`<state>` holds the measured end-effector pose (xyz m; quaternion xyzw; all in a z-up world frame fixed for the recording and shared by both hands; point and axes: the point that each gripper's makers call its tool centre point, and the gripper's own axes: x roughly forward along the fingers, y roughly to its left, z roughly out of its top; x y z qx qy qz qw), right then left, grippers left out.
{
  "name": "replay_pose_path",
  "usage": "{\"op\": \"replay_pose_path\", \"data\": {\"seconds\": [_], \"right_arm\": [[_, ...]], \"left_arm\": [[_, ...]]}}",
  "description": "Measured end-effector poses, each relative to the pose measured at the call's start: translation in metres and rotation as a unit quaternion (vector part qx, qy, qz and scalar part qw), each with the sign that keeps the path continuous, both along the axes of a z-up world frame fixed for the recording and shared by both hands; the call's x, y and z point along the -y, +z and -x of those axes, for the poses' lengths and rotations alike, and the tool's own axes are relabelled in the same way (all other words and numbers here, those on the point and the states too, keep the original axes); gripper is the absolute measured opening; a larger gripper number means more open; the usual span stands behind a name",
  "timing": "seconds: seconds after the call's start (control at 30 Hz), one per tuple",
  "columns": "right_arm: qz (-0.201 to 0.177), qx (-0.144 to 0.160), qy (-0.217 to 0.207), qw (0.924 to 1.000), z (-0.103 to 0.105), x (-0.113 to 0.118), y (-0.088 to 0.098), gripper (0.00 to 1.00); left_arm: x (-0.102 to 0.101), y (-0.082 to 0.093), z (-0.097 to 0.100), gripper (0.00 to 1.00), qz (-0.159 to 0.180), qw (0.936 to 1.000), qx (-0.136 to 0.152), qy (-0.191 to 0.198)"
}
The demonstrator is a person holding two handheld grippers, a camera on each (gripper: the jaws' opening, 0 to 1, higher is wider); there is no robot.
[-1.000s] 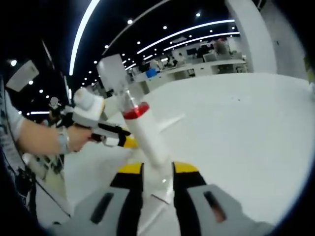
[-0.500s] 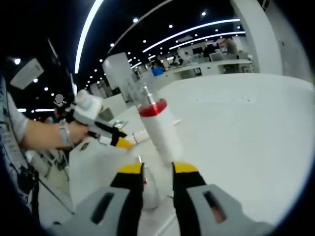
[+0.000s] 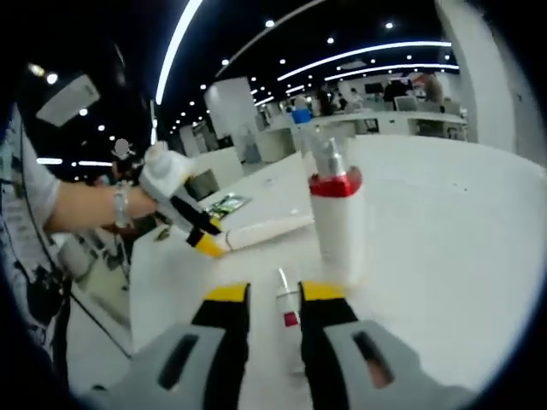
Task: Arrange the skincare products in the storage area until every visible bottle or jar stands upright without overlapping.
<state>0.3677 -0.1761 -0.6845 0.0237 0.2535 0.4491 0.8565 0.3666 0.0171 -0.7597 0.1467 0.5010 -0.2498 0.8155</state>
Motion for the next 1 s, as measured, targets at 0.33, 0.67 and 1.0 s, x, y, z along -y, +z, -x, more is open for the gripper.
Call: {"op": "replay_pose_path", "data": {"seconds": [0.33, 0.67, 1.0], "right_arm": [[0.013, -0.011, -0.001, 0.9999, -0.002, -0.022, -0.011, 0.21], [0.019, -0.019, -0.039, 0.9989, -0.023, -0.036, -0.022, 0.23], [0.049, -0.030, -0.043, 0.9974, -0.035, -0.060, -0.041, 0.23]], "left_arm": [[-0.012, -0.002, 0.022, 0.24, -0.026, 0.9952, -0.010, -0.094], [-0.020, -0.003, 0.043, 0.24, -0.025, 0.9864, -0.013, -0.162], [-0.019, -0.002, 0.042, 0.24, -0.005, 0.9819, 0.020, -0.188]]}}
